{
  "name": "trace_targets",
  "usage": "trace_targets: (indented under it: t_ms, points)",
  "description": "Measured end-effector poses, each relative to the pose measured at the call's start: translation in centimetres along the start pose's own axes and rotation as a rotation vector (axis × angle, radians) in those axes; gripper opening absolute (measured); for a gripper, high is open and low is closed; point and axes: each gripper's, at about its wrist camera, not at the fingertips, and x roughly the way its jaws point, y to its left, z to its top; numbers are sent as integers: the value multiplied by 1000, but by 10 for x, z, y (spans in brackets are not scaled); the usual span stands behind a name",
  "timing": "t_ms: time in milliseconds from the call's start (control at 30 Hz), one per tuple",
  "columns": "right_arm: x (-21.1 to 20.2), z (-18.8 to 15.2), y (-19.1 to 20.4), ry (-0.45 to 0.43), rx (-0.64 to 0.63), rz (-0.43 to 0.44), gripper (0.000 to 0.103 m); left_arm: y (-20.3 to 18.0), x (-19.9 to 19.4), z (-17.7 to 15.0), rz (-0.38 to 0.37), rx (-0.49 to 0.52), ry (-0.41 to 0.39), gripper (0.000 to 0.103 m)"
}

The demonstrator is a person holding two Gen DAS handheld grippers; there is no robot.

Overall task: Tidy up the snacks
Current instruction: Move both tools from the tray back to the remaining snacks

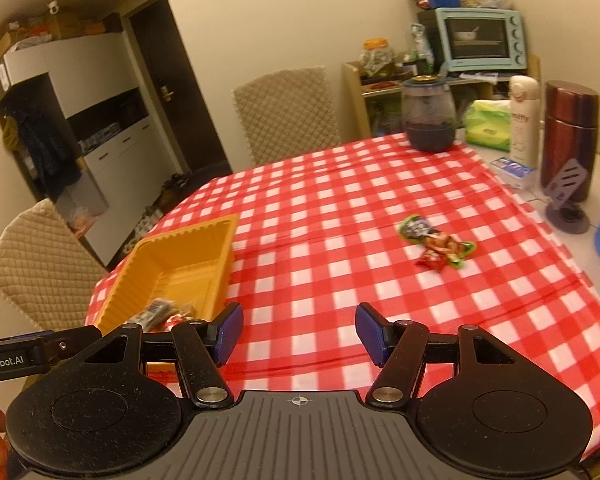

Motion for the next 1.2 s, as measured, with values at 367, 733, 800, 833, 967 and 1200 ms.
trace_targets:
  t_ms: [367, 733, 800, 833, 967, 1200]
  points:
    - [-21, 3, -38, -33, 51, -64, 62, -34, 8, 0, -52, 38, 5, 90]
    - [-32, 9, -73, -48, 100, -121, 63, -66, 22, 7, -99, 82, 19, 90]
    - [-32, 9, -79, -47, 107, -128, 63, -73, 25, 8, -107, 94, 21, 90]
    - [-33, 9, -81, -46, 110, -132, 63, -76, 27, 9, -113, 99, 23, 90]
    - [-33, 10, -91, -46, 120, -144, 63, -89, 35, 11, -129, 118, 30, 90]
    - [-30, 12, -108, -44, 136, -170, 63, -107, 50, 14, -156, 146, 46, 90]
